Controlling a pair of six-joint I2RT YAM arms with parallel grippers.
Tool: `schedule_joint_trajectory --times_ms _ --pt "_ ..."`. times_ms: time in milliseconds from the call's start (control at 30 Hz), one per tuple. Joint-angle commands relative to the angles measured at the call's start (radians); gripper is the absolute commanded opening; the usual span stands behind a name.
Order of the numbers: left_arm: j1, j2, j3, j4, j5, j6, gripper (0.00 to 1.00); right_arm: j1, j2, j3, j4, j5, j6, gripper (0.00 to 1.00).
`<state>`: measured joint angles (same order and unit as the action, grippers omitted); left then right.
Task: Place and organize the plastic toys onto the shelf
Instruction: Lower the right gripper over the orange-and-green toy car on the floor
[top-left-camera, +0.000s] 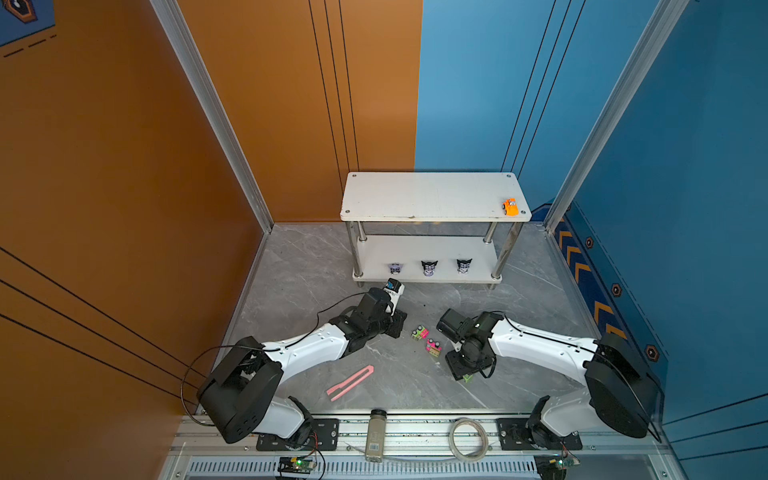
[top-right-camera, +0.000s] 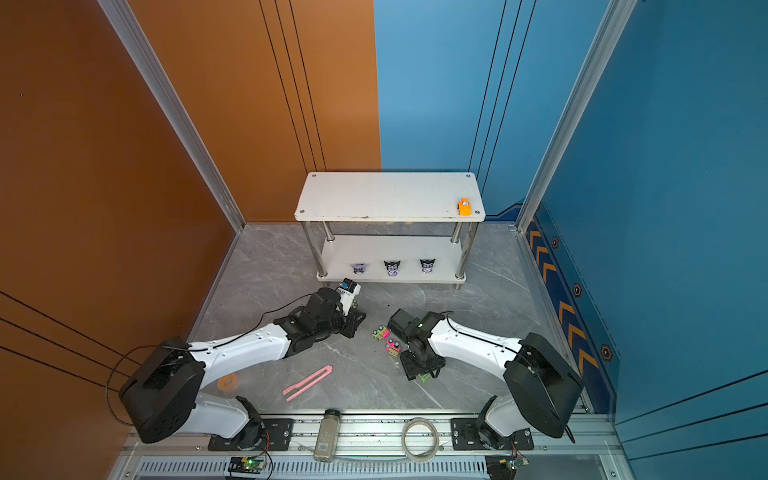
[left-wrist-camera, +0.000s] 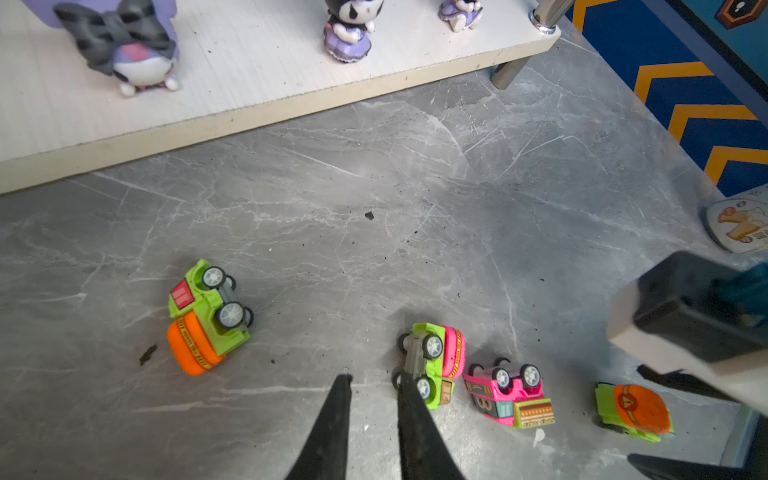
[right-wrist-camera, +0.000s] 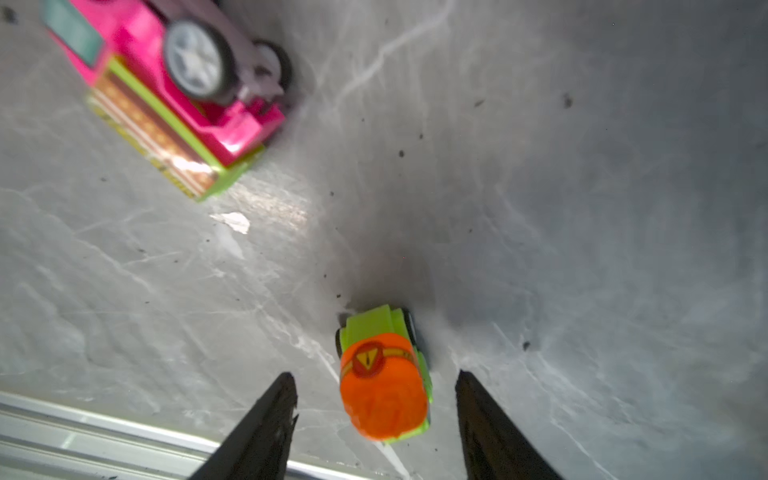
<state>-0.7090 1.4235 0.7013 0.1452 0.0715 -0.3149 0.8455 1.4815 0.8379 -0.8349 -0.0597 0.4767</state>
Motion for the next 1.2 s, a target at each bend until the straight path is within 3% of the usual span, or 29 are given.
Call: schedule_joint_trajectory --times_ms 0,433,767,933,1067,1167 --pt "-0.007 0.002 0.031 -0.002 0.005 -0.002 0.23 0.009 0.031 -0.025 0.043 -0.032 0.007 0.61" --pt "0.003 0.002 0.029 -0.001 0.011 0.002 0.23 0.005 0.03 0.011 0.022 -0.009 0.02 0.27" --pt "0.008 0.001 0.019 0.016 0.019 -0.001 0.23 -0.067 0.028 0.125 -0.025 0.114 0.0 0.22" --pt "0.011 -0.013 0.018 0.008 0.021 0.003 0.23 -0.099 0.1 0.138 0.088 0.136 0.0 0.25" --pt "0.016 -0.035 0.011 -0.007 0.006 0.014 0.23 -0.113 0.14 0.138 0.124 0.158 0.004 0.46" --pt "0.024 -0.045 0.002 -0.011 0.005 0.014 0.25 -0.112 0.145 0.125 0.131 0.163 0.01 0.56"
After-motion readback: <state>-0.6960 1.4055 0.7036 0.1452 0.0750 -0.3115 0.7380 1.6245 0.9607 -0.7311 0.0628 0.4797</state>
